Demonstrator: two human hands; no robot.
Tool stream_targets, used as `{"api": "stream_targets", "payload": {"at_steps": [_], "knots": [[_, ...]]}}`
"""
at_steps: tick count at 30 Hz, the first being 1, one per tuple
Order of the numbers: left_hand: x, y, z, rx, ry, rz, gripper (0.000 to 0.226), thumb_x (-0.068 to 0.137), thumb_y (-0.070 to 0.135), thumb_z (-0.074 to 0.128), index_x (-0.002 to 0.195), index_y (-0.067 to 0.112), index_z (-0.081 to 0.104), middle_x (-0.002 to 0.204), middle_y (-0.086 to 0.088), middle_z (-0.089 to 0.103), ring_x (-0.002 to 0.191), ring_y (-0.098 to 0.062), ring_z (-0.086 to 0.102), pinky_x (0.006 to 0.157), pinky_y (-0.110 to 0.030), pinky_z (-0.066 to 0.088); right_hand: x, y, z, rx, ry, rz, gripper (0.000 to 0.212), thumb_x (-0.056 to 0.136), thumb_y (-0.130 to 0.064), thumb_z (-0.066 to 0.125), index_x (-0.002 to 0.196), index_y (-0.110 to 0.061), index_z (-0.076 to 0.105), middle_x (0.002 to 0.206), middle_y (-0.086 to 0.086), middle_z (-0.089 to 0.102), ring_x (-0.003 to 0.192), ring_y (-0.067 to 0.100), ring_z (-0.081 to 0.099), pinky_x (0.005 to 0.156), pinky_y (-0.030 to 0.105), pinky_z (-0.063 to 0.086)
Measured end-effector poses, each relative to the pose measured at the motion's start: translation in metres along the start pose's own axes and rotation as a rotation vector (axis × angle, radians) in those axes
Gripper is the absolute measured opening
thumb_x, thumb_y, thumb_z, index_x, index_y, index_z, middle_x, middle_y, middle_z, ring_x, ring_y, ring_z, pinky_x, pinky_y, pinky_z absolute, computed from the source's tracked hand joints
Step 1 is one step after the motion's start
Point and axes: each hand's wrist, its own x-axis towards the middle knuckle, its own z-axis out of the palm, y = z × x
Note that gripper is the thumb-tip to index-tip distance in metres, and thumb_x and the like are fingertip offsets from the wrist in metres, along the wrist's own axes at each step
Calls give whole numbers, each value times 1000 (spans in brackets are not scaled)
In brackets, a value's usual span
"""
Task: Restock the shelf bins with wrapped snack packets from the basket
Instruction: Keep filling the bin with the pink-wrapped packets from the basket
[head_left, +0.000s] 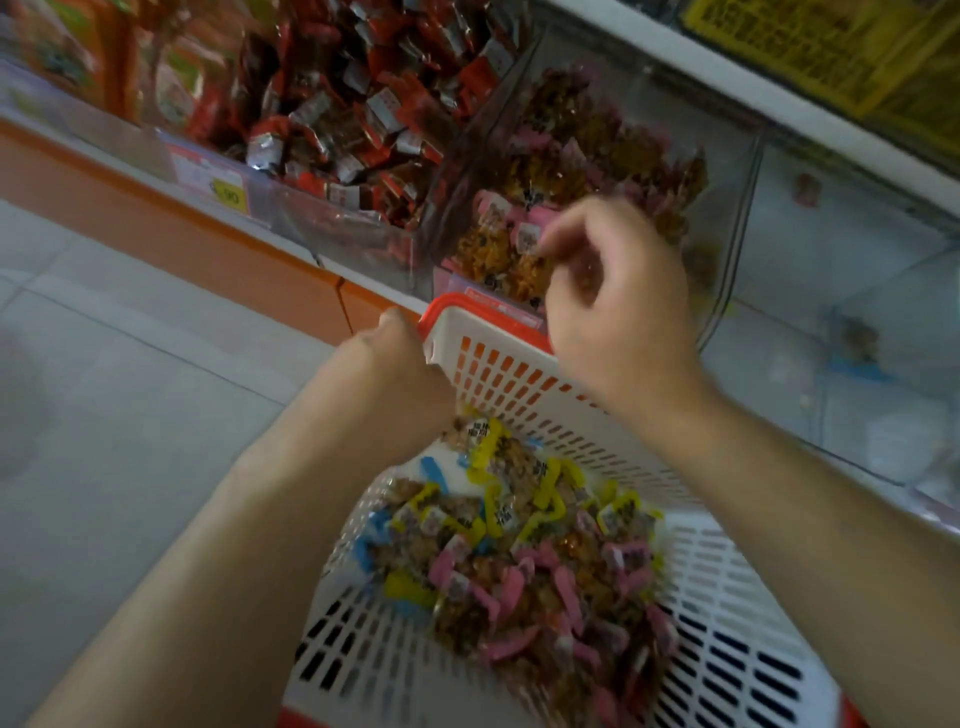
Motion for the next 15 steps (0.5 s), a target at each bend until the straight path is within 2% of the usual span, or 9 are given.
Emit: {"api": "stream_targets", "payload": {"at_steps": [3, 5, 6, 7, 9, 11, 13, 15], "knots": [[-9, -6, -3, 16, 38, 15, 21, 97, 20, 53, 115, 17, 44, 96, -1, 55, 67, -7, 46, 51, -25, 34, -90, -7, 4, 41, -406, 200, 20, 93, -2, 61, 92, -22, 62, 92, -8, 62, 87, 4, 58, 72, 24, 49], [-16, -11, -1, 50, 48, -4, 18, 97, 15, 50, 113, 13, 44, 92, -4, 55, 68, -12, 48, 52, -29, 35, -142, 5, 24, -81, -712, 355, 14, 99, -13, 61, 102, -27, 60, 97, -10, 60, 91, 8, 58, 76, 29, 50], [-19, -14, 1, 70, 39, -18, 17, 97, 12, 49, 113, 12, 44, 90, -5, 56, 69, -14, 49, 52, -30, 36, -165, 13, 36, -140, -841, 420, 10, 102, -20, 59, 111, -25, 59, 102, -6, 59, 95, 13, 57, 78, 33, 49], [-23, -17, 5, 91, 24, -25, 18, 97, 9, 48, 114, 11, 43, 89, -6, 55, 69, -16, 50, 52, -30, 37, -185, 21, 50, -196, -934, 460, 16, 105, -26, 58, 120, -21, 57, 111, -2, 58, 103, 18, 56, 82, 37, 49], [-29, -20, 12, 135, -7, -24, 23, 96, 2, 47, 116, 10, 40, 86, -6, 53, 68, -18, 52, 51, -29, 36, -213, 34, 72, -272, -959, 466, 30, 108, -33, 55, 133, -17, 57, 131, 3, 57, 125, 26, 51, 101, 41, 48], [-32, -21, 17, 145, -4, -14, 32, 94, -1, 49, 122, 11, 40, 89, -7, 54, 69, -20, 56, 50, -30, 37, -227, 42, 87, -305, -856, 460, 37, 106, -35, 58, 140, -20, 59, 139, 1, 58, 134, 27, 48, 110, 43, 45], [-33, -22, 19, 121, 2, -21, 37, 94, -1, 50, 127, 13, 41, 93, -8, 56, 72, -21, 58, 52, -31, 41, -232, 44, 95, -279, -798, 496, 34, 101, -34, 67, 134, -25, 65, 129, -1, 66, 128, 26, 54, 106, 42, 49], [-34, -22, 18, 84, -6, -42, 36, 93, 2, 49, 126, 12, 42, 96, -10, 56, 77, -24, 59, 60, -38, 48, -235, 42, 98, -245, -805, 519, 23, 96, -30, 72, 119, -28, 72, 116, -1, 67, 121, 26, 56, 99, 42, 52]]}}
